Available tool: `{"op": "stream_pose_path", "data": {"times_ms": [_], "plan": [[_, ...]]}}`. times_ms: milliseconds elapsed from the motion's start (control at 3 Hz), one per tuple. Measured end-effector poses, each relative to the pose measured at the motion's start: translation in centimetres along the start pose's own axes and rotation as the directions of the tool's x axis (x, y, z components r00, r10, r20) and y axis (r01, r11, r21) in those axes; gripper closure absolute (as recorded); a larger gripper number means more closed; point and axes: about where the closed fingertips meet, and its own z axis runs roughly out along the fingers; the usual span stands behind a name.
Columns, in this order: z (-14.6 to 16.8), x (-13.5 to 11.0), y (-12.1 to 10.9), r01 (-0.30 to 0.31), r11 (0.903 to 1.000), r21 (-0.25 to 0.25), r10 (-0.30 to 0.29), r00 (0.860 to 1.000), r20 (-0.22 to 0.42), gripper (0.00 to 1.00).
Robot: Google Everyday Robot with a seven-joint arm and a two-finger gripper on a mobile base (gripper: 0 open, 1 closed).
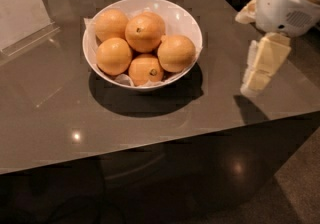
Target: Pick orange from white bowl
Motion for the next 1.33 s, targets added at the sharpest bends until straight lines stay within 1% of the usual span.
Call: {"op": "stream_pose_path", "data": {"times_ms": [333, 667, 1000, 1333], "plan": [[1.8, -2.5, -1.8, 0.034, 0.9988, -0.035, -0.033, 0.998, 0.049, 0.0], [3.4, -4.8, -3.0, 0.069, 0.9955, -0.064, -0.064, 0.995, 0.075, 0.0], [3.4, -5.0, -3.1, 0.071, 0.9954, -0.063, -0.066, 0.995, 0.077, 0.0], [4.0, -5.3, -3.5, 0.05, 0.997, -0.06, -0.043, 0.993, 0.108, 0.0]]}}
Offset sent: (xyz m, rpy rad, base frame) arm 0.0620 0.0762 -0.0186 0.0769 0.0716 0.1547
